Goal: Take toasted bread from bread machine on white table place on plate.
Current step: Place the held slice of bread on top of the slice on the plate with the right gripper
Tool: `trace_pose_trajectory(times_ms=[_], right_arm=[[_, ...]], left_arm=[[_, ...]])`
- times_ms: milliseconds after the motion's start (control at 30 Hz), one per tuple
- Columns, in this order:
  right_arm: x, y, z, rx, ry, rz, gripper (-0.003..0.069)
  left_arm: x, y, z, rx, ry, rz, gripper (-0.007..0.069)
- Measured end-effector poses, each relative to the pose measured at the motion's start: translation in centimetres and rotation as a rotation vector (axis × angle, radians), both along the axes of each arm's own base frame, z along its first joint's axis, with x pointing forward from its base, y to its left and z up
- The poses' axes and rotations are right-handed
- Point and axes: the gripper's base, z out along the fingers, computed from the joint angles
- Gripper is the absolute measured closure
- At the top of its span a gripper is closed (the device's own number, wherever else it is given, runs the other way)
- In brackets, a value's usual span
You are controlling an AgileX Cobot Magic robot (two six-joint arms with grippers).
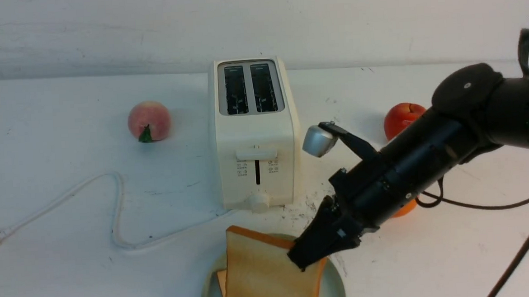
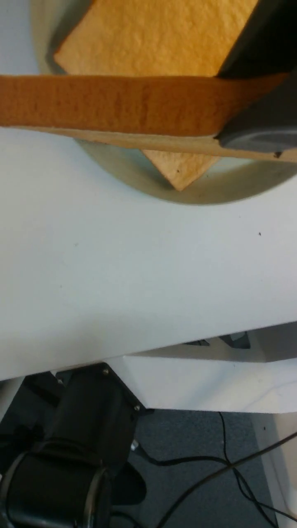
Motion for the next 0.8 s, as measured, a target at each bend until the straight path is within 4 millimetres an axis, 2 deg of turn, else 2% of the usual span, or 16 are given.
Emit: trace_pose_trajectory(times_ms=[167, 300, 467, 567, 600, 733, 800], right_arm=[[0.8, 0.0, -0.7, -0.018, -0.032, -0.052, 0.0555], [1.1, 0.0, -0.8, -0.028, -0.057, -0.083, 0.0517], [1.5, -0.1, -1.1, -0.056, -0.090, -0.103, 0.0333], [1.6, -0.3, -1.2, -0.075, -0.103, -0.099, 0.0265], [1.7, -0.4, -1.4, -0.100, -0.124, -0.093, 0.0214], [1.8, -0.9, -1.5, -0.144, -0.156, -0.074, 0.0156], [2.0, -1.3, -0.5, -0.173, -0.191, -0.075, 0.0138]], left_arm=[[-0.1, 0.0, -0.1, 0.004, 0.012, -0.001, 0.0638], [-0.1, 0.0, -0.1, 0.005, 0.014, -0.001, 0.0638], [-0.1, 0.0, -0.1, 0.004, 0.018, -0.003, 0.0638], [-0.1, 0.0, -0.1, 0.003, 0.019, -0.003, 0.0638], [-0.1, 0.0, -0.1, 0.003, 0.020, -0.003, 0.0638], [-0.1, 0.0, -0.2, 0.007, 0.027, -0.004, 0.0638], [-0.2, 0.0, -0.3, 0.010, 0.034, -0.004, 0.0638]])
